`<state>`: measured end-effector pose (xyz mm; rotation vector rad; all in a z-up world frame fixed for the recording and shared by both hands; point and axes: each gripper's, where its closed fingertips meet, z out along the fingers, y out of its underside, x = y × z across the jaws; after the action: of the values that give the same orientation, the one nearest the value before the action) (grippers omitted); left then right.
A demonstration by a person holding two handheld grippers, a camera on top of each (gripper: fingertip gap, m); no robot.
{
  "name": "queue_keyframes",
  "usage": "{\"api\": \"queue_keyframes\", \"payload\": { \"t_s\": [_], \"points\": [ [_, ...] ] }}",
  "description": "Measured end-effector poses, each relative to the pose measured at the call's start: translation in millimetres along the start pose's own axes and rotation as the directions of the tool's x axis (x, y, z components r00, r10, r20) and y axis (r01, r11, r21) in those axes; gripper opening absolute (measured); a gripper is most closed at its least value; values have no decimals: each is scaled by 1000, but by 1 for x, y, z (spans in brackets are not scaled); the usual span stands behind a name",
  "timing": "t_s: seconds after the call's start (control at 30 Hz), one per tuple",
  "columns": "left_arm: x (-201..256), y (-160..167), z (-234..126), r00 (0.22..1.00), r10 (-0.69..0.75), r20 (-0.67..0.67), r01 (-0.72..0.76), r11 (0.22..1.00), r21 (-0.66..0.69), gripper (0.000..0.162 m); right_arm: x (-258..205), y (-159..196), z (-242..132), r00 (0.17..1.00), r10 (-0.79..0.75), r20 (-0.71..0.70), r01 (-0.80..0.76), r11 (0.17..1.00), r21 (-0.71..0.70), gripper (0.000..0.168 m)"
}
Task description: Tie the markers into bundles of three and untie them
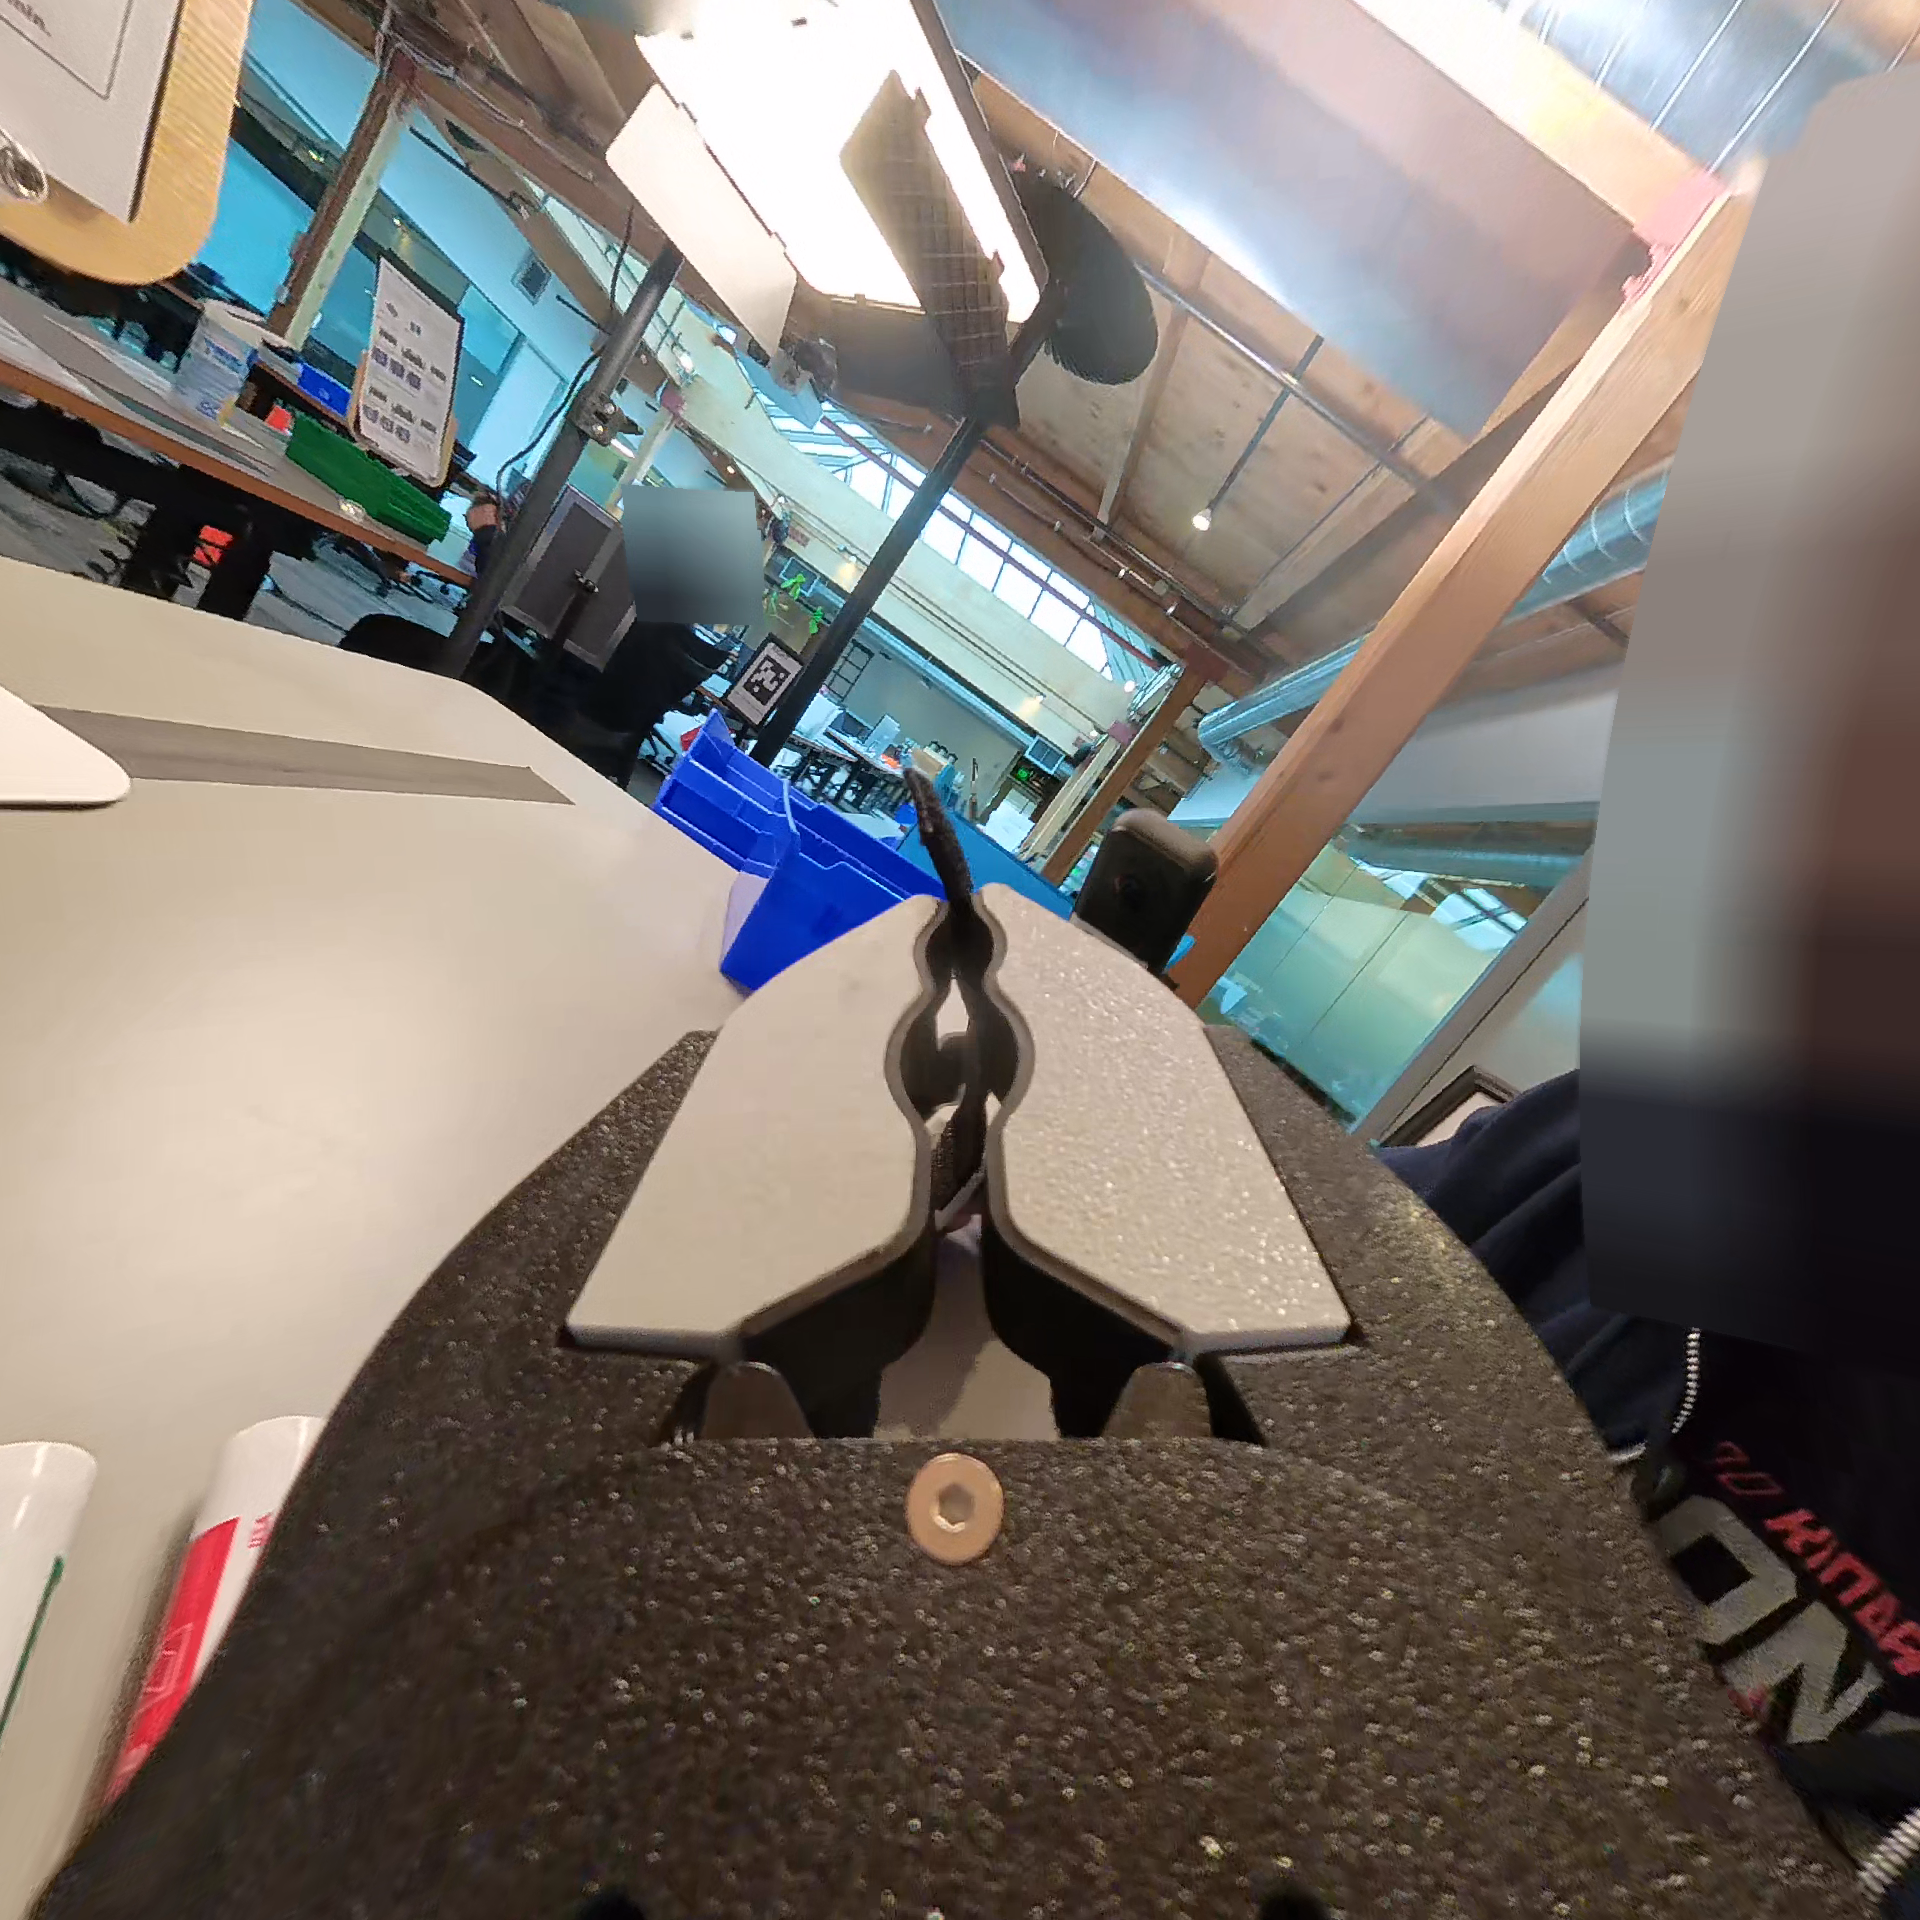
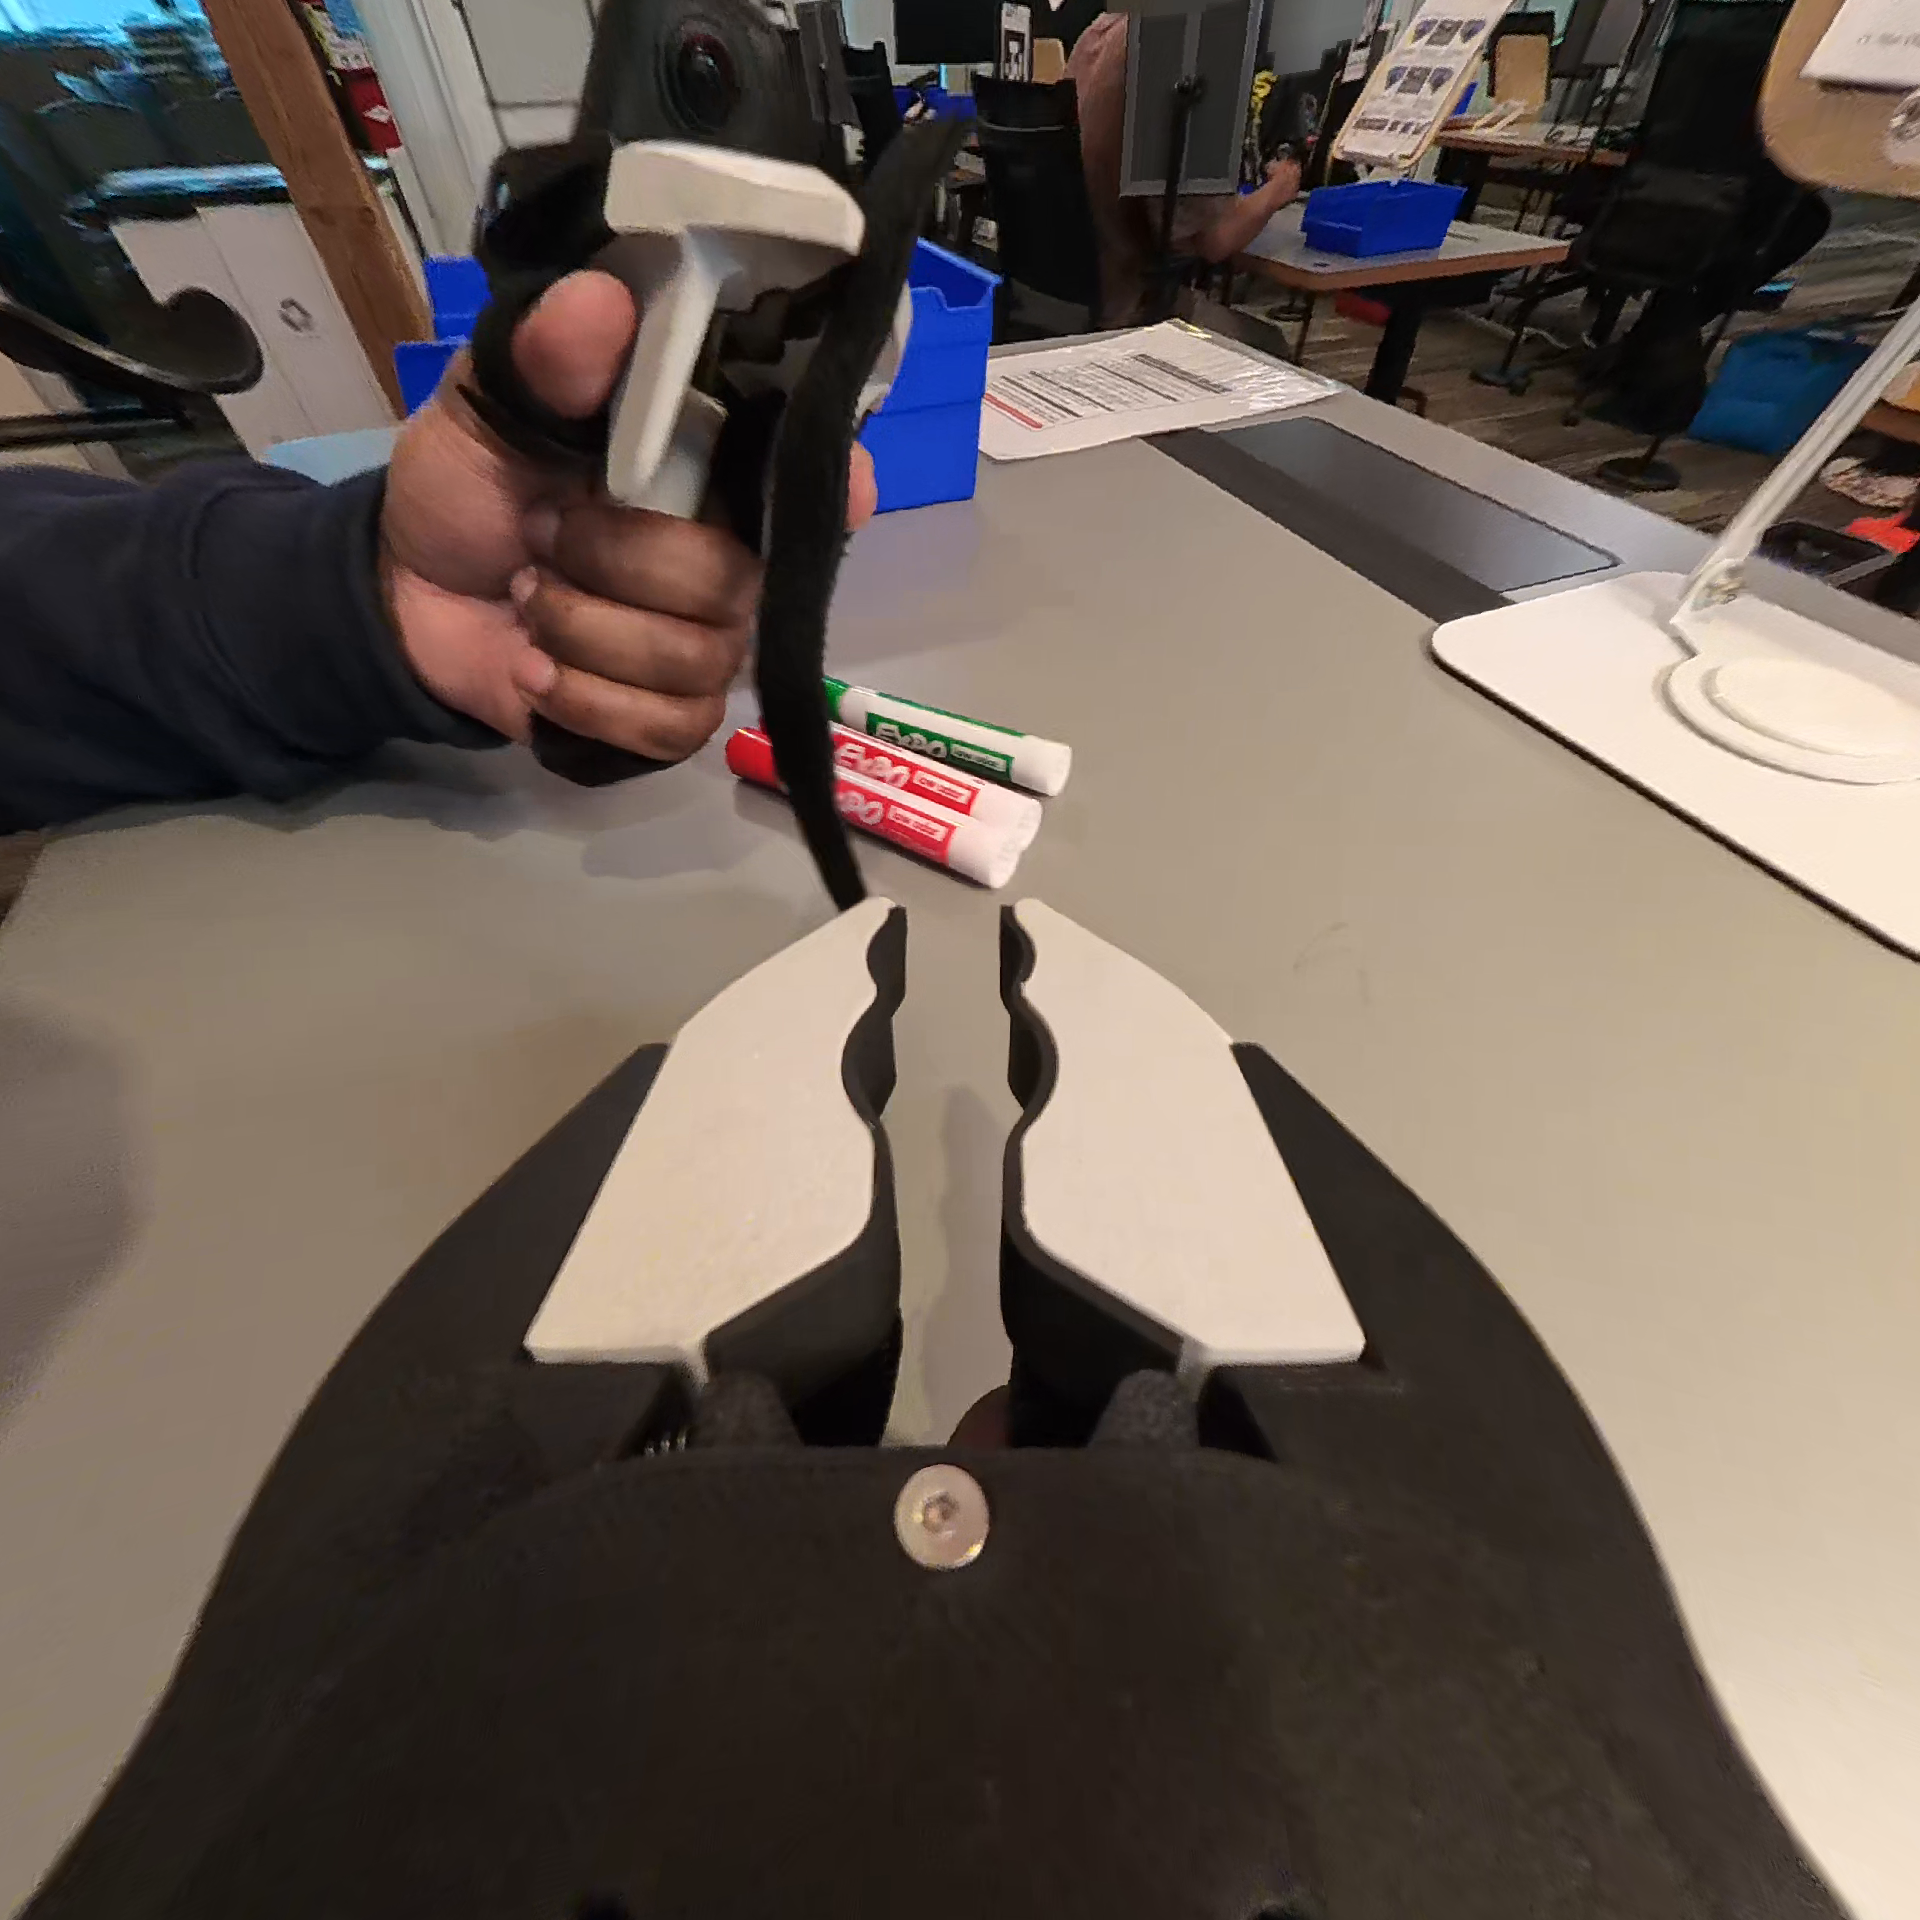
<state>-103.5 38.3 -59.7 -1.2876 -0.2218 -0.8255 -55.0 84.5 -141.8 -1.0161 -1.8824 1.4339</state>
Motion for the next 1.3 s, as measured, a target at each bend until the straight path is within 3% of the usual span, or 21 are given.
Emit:
{"api": "queue_keyframes", "payload": {
  "t_s": [0.13,0.2,0.4,0.6,1.3],
  "points": [
    [6,3,3,988,154,26,-153,988,-30,2,-21,-9,-5,977,135,162,-136,991,-5,10],
    [15,6,5,970,243,9,-242,969,-50,2,-34,-7,-7,927,251,280,-247,968,-52,8],
    [50,17,8,877,463,-128,-471,882,-38,2,-50,-3,-6,620,618,485,-603,770,-211,17],
    [72,33,8,750,627,-210,-646,762,-35,2,-51,-10,-6,442,717,540,-732,636,-245,18],
    [88,81,7,755,474,-453,-592,790,-160,2,-51,-14,-2,300,752,588,-812,525,-257,24]
  ]
}}
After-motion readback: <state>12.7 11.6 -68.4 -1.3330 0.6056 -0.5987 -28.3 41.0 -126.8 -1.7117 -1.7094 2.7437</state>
